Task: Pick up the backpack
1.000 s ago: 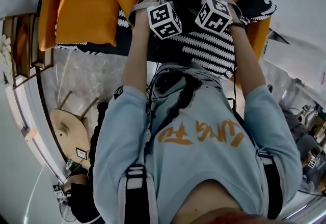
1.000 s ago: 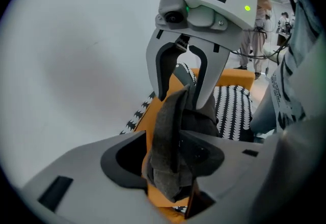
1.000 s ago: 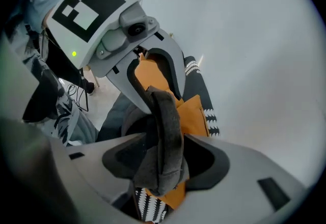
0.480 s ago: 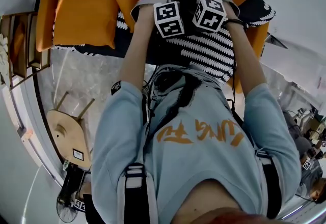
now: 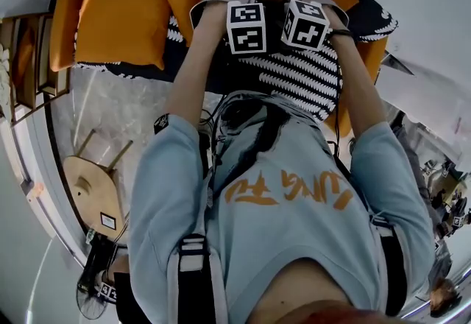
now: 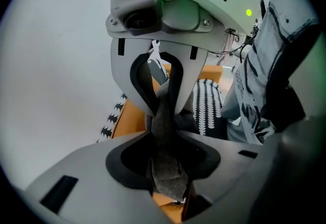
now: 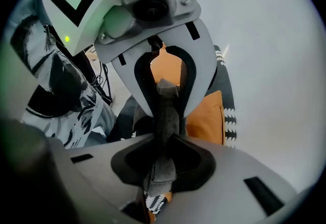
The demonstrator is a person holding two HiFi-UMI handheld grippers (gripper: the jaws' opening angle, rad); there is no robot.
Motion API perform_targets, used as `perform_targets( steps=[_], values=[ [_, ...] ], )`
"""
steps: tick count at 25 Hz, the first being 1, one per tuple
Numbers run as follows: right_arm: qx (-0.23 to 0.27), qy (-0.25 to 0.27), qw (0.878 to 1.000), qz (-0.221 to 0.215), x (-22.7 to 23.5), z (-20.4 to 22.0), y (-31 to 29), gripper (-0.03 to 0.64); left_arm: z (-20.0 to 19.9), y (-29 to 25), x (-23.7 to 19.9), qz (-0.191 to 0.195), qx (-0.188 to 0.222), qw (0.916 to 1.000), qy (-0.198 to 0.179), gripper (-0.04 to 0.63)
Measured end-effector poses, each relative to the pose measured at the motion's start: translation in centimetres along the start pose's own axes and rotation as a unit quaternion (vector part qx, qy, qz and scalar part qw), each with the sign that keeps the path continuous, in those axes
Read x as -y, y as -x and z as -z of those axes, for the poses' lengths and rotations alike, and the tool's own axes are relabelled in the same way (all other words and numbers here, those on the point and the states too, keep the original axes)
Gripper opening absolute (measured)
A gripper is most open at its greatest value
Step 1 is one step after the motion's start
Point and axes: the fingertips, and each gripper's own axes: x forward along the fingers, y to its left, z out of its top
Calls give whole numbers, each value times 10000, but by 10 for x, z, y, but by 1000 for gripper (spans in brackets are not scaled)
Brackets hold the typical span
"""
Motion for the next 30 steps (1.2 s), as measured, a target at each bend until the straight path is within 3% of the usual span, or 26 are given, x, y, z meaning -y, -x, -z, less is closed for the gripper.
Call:
perform_targets(
  steps=[7, 9, 12, 19, 27, 30],
  values=[
    [-67, 171, 9998, -70, -17, -1, 7, 71, -4, 3, 15, 60, -442, 9986, 279, 114],
    [-90, 171, 9998, -29, -17, -3, 10, 71, -4, 5, 15, 8, -508, 9985, 198, 110],
    [-10, 170, 9998, -139, -23, -1, 17, 69, -11, 10, 20, 78, -450, 9989, 96, 110],
    [136, 359, 9984, -412, -46, -3, 31, 63, -22, 25, 44, 849, -371, 9957, -52, 110],
    [271, 531, 9982, -117, -44, -9, 72, 60, -44, 56, 34, 596, -213, 9972, -394, 110],
    [236, 758, 9968, -81, -39, -11, 100, 58, -62, 82, 28, 696, -127, 9963, -497, 110]
  ],
)
